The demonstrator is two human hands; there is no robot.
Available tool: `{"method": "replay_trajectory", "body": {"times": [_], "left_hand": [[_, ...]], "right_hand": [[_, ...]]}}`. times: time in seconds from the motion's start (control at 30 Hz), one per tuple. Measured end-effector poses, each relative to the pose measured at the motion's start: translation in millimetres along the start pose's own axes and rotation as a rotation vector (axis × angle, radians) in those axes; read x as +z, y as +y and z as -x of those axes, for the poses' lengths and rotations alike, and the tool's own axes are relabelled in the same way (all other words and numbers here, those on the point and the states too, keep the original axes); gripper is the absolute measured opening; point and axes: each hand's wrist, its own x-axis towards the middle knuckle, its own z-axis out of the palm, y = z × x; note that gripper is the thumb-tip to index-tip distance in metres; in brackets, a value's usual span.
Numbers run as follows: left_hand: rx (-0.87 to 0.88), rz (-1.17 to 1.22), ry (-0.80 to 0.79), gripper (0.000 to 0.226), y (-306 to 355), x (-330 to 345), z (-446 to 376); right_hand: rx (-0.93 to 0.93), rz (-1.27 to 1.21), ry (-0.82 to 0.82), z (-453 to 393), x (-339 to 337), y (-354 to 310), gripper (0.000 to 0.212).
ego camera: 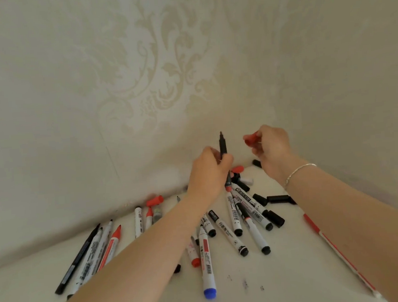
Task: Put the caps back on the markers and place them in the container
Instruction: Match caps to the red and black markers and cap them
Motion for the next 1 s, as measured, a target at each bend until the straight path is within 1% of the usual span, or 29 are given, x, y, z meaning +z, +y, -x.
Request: {"method": "replay_trajectory", "body": {"times": [0.03, 0.1, 0.2, 0.3, 0.37, 0.47, 0.67, 0.77, 0.87, 1.0], "left_hand": [[0.015, 0.099, -0.008, 0.01, 6, -2, 6], [0.045, 0.159, -0.011, 0.008, 13, -5, 15], [0.114, 0.099, 0.021, 0.017, 13, -7, 19], [0.203, 0.012, 0.038, 0.022, 14, -8, 23], [0.233, -0.015, 0.043, 0.025, 15, -9, 25], [0.211, -0.005, 0.048, 0.026, 16, -12, 25], [0.144, 0.09, 0.045, 0.026, 24, -16, 30], [0.118, 0.11, 0.09, 0.027, 22, -15, 27], [0.09, 0.178, 0.071, 0.024, 23, -14, 30], [0.057, 0.233, 0.058, 0.029, 26, -10, 35]], "right_hand": [[-0.02, -0.028, -0.008, 0, 2, -5, 0.016], [-0.057, -0.074, -0.036, 4, 4, -14, 0.015], [-0.104, -0.134, -0.08, 12, 4, -24, 0.018], [-0.157, -0.155, -0.12, 19, 5, -28, 0.015], [-0.177, -0.166, -0.164, 23, 6, -28, 0.014], [-0.191, -0.157, -0.228, 28, 6, -29, 0.015], [-0.212, -0.041, -0.301, 35, 8, -32, 0.018], [-0.191, -0.003, -0.338, 38, 7, -32, 0.016], [-0.146, 0.093, -0.394, 41, 9, -29, 0.014], [-0.201, 0.213, -0.374, 46, 16, -29, 0.004]]}}
